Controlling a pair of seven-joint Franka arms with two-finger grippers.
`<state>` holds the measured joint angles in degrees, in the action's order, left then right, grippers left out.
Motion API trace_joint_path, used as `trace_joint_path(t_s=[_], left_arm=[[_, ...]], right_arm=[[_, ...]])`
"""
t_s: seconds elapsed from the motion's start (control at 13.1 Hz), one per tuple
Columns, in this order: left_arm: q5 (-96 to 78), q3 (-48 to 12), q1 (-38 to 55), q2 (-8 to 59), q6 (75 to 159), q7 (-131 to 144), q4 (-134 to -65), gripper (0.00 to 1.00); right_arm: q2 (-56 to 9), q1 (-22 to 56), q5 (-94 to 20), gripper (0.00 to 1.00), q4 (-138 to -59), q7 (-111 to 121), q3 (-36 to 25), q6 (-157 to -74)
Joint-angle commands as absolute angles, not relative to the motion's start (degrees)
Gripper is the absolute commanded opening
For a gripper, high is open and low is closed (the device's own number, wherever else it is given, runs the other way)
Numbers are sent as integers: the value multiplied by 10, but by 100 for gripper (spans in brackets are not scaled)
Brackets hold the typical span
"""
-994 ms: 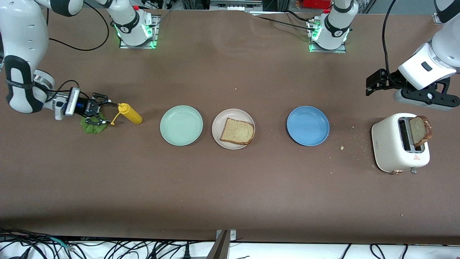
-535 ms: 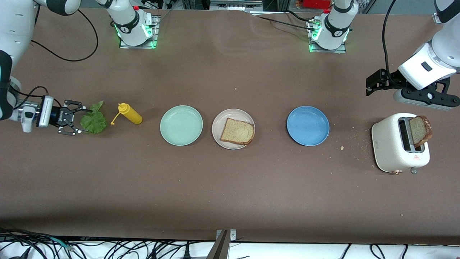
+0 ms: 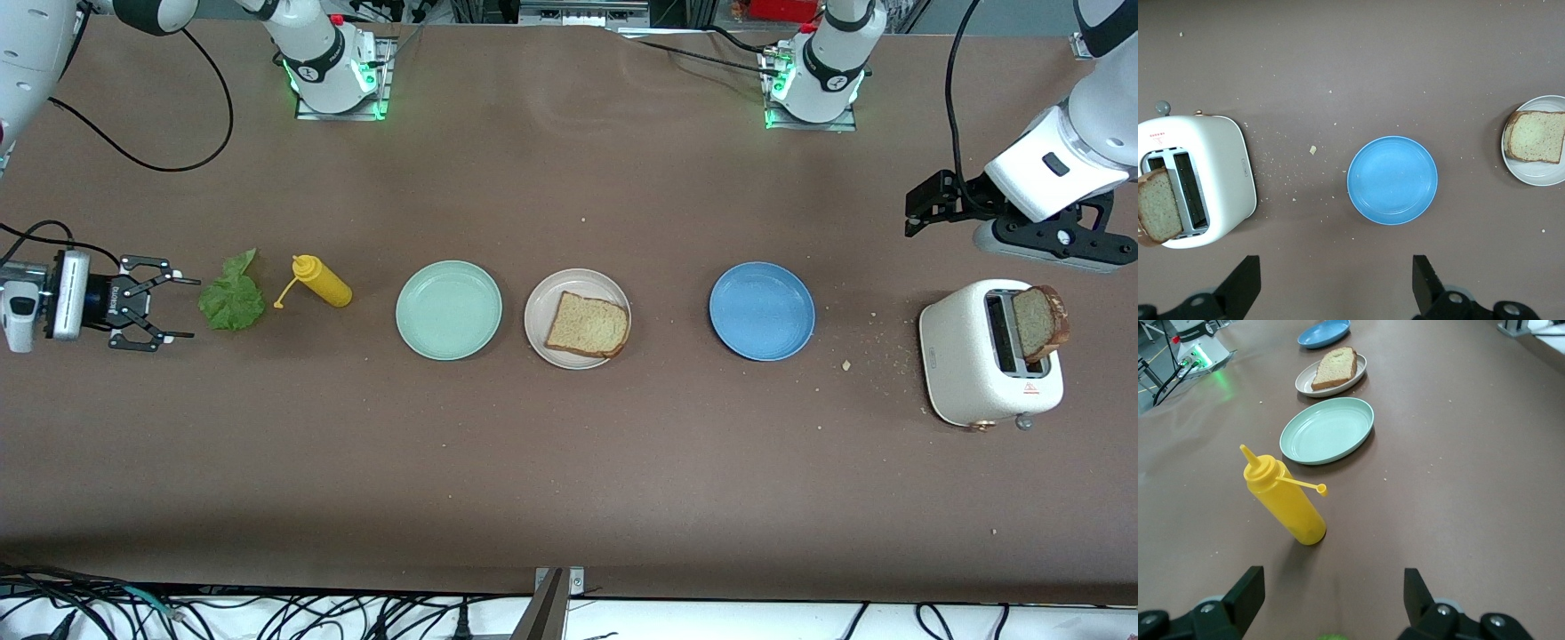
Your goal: Make sandwich in beige plate with both arms
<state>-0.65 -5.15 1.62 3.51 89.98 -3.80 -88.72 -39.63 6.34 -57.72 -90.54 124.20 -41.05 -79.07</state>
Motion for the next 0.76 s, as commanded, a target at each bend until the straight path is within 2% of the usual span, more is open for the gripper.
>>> trace_joint_path(t_s=[0.0, 0.08, 0.15, 0.31, 0.69], left_arm=[[-10, -50, 16, 27, 903, -40, -891, 100], [-10, -50, 16, 26, 903, -40, -891, 100], [-10, -50, 16, 26, 903, -40, -891, 100], [-10, -50, 16, 26, 903, -40, -890, 100], [-10, -50, 16, 26, 902, -40, -891, 100]], right_arm=[[-385, 65, -534, 94, -868, 1140, -411, -783], [-368, 66, -507, 94, -867, 1085, -406, -799], [-336, 65, -459, 99, -869, 1024, -377, -834], [-274, 62, -355, 99, -882, 901, -313, -895], [-179, 62, -143, 99, -946, 550, -211, -1000]])
